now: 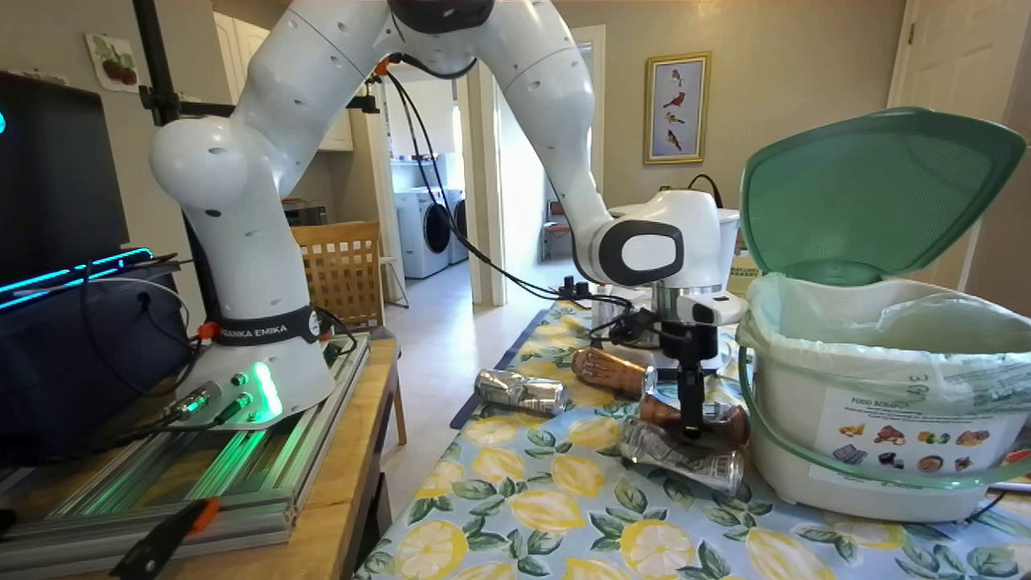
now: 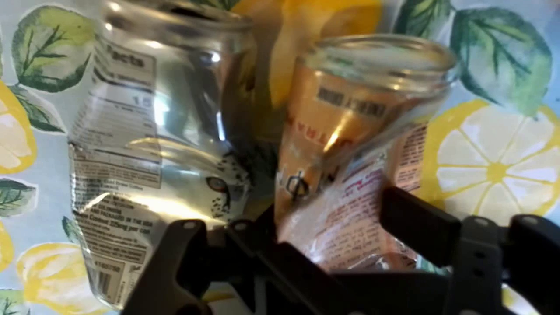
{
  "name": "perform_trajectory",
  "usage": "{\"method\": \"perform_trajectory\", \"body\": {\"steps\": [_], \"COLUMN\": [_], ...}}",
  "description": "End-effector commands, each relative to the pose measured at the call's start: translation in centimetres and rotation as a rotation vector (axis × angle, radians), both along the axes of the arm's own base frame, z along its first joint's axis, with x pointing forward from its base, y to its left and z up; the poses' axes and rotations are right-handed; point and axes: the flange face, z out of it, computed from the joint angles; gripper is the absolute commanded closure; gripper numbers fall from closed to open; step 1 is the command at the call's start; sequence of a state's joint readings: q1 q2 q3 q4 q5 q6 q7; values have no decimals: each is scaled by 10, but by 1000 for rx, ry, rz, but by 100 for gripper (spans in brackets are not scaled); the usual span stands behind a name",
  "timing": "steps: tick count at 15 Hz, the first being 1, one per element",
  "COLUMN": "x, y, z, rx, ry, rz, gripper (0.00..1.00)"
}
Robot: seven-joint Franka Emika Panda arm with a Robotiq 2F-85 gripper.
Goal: Throw two cans into the bin
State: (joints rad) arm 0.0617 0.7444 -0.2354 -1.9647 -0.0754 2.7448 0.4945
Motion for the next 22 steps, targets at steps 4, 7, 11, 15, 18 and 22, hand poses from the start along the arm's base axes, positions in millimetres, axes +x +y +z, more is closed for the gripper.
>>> {"method": "perform_trajectory", "body": {"steps": [4,7,11,15,18,22], "x": [2,-3,-12,-29,-50,-73], "y": [-5,-8,-17,-29,-42,-61], "z": [14,27,51,69,78,85], "rx": [-4,-2,-10,-11,16,43], "ry": [0,7,27,33,16,-18], "rz": [1,-44,-94,-123,-157,-178], "gripper": [49,41,41,14,0,0]}}
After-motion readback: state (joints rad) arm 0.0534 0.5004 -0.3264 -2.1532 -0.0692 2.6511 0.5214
